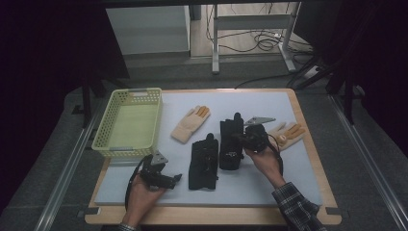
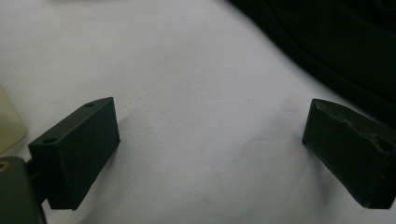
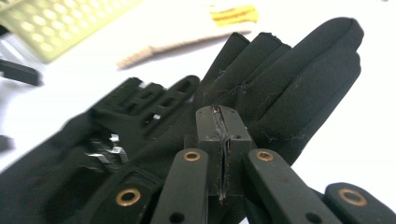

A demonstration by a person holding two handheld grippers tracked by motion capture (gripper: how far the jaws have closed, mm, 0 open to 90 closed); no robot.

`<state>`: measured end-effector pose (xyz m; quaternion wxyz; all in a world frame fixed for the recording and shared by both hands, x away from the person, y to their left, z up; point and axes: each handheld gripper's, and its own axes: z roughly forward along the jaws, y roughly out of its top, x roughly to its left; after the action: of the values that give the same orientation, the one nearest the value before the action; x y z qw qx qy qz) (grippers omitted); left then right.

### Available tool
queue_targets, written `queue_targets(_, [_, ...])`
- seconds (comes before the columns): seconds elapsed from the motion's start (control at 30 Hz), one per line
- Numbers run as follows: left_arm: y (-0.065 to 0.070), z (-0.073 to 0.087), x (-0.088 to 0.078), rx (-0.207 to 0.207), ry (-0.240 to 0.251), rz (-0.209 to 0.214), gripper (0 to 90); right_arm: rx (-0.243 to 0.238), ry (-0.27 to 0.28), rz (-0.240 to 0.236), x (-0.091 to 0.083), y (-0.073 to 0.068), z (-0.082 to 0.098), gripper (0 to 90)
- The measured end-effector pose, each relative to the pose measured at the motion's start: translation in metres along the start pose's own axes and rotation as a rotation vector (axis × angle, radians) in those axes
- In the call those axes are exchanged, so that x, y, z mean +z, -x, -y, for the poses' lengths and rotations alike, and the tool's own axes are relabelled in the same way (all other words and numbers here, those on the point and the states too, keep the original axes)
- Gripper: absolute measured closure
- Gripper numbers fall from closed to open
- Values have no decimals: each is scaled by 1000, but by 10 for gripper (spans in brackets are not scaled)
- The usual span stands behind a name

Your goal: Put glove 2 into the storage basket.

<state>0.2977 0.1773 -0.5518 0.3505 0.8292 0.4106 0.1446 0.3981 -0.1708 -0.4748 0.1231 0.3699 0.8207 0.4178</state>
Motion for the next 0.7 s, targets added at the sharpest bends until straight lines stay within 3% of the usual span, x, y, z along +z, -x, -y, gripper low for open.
queue_targets(0.23, [0,0,0,-1,3,-1,38,-2,43,-72,-25,-28,-12,876])
queue_targets(0.4, [0,0,0,-1,2,0,37,16,60,-122,-30,-46,-18,875])
queue_targets(0.5, [0,0,0,-1,3,-1,38,15,59,-157,-24,-66,-22,875])
queue_targets(0.53, [0,0,0,-1,3,-1,38,15,59,-157,-24,-66,-22,875])
queue_targets(0.57, [0,0,0,-1,4,0,38,5,54,-161,-17,-79,-24,875])
queue_targets(0.67, [0,0,0,-1,4,-1,38,6,46,-165,-7,-87,-23,875])
queue_targets(0.7, [0,0,0,-1,3,0,38,23,32,-159,4,-92,-21,874])
